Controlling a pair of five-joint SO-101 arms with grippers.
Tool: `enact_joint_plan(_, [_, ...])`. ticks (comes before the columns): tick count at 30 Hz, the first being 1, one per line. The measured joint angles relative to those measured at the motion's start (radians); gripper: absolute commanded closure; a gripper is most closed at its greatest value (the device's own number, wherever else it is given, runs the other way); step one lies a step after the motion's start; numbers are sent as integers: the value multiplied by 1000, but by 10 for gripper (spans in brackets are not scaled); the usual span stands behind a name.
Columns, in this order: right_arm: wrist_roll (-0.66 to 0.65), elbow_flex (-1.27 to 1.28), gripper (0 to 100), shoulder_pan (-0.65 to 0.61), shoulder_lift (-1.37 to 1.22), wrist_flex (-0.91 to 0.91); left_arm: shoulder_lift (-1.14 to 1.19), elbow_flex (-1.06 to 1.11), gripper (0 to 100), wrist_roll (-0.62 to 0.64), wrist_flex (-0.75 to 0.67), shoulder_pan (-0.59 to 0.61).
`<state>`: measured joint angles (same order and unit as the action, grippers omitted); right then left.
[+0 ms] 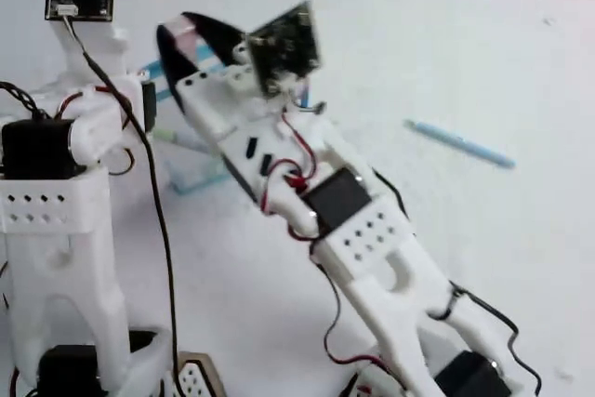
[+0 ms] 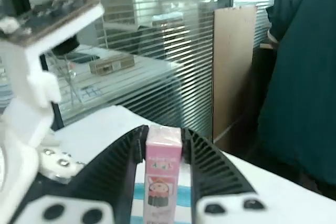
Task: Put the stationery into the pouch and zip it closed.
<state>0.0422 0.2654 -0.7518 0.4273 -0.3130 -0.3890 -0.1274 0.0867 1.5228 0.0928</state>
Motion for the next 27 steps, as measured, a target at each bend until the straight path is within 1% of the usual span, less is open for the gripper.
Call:
enact_joint_plan(11, [2,-43,981,3,-100,14,0,0,976,0,0,0])
enact_joint_plan(17, [3,-34,981,37,-100,20,0,0,976,0,0,-2])
enact_joint_plan(27, [3,-114,981,75,-160,31,0,0,976,0,0,0])
